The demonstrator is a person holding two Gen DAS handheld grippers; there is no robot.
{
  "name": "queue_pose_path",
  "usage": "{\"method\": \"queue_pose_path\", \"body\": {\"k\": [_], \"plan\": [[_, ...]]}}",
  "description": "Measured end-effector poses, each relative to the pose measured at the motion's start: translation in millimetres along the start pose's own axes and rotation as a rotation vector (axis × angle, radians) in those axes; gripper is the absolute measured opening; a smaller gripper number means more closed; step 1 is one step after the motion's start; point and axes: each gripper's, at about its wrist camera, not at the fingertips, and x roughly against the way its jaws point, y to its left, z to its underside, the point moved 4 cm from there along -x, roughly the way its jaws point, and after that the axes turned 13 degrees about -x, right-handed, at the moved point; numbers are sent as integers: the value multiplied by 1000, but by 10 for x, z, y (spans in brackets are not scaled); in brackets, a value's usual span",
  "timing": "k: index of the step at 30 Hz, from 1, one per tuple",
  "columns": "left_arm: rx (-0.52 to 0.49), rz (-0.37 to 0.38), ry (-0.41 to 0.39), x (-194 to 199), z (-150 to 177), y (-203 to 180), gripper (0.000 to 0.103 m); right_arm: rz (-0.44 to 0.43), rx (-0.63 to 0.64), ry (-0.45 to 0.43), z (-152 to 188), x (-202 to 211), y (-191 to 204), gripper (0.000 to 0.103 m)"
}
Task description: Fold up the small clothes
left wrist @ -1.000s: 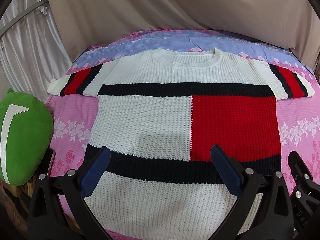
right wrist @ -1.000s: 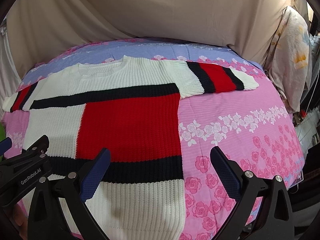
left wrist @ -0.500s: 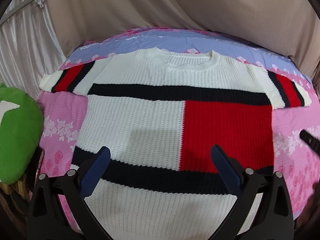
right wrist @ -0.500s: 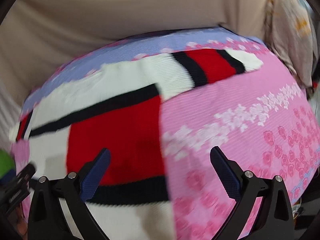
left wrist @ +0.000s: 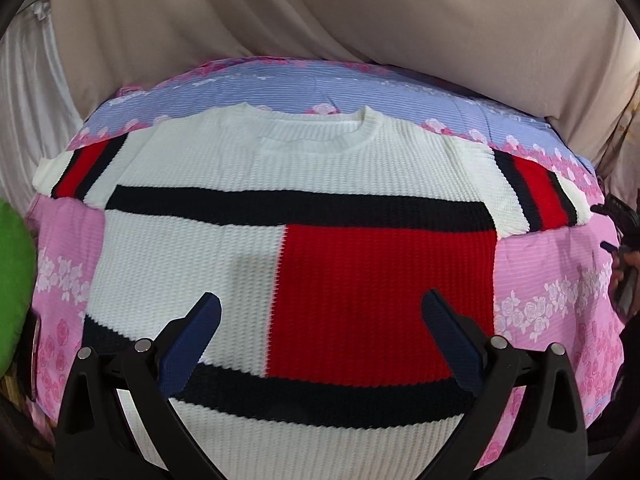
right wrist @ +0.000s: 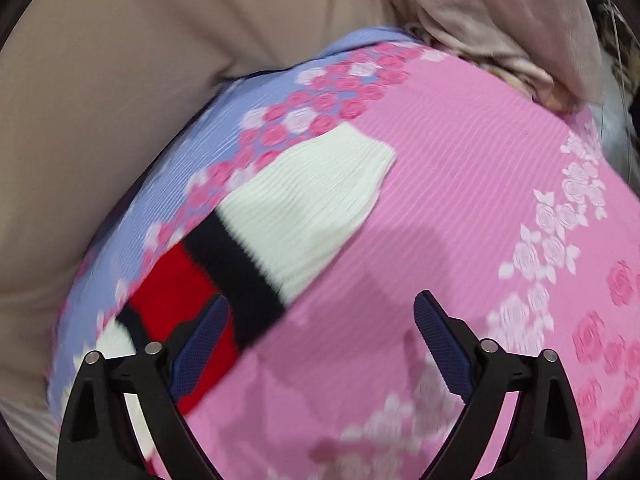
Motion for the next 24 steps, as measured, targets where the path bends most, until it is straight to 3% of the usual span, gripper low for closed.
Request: {"method": "queue_pose_path", "body": {"k": [4, 11, 13, 14, 16, 20, 24], "plan": [[-50, -6, -3, -81, -107, -201, 98, 26, 12, 18, -267, -245, 40, 79], [-76, 25, 22, -229, -213, -372, 98, 14, 21, 39, -360, -431, 170, 69], [-81, 25, 26, -254, -213, -378, 98, -3, 24, 49, -380, -454, 232, 48], [-83, 27, 26, -260, -208, -380, 98, -3, 26, 57, -379, -468, 262, 43], [-85, 25, 27, -271, -190, -365, 98, -8, 32, 70, -379, -483, 317, 12], [-71, 28, 30, -283, -154, -259, 98, -52, 42, 45, -406, -352, 483, 7], [-38, 31, 13, -264, -144, -76, 98, -151, 42, -18, -447, 60, 795, 6]]}}
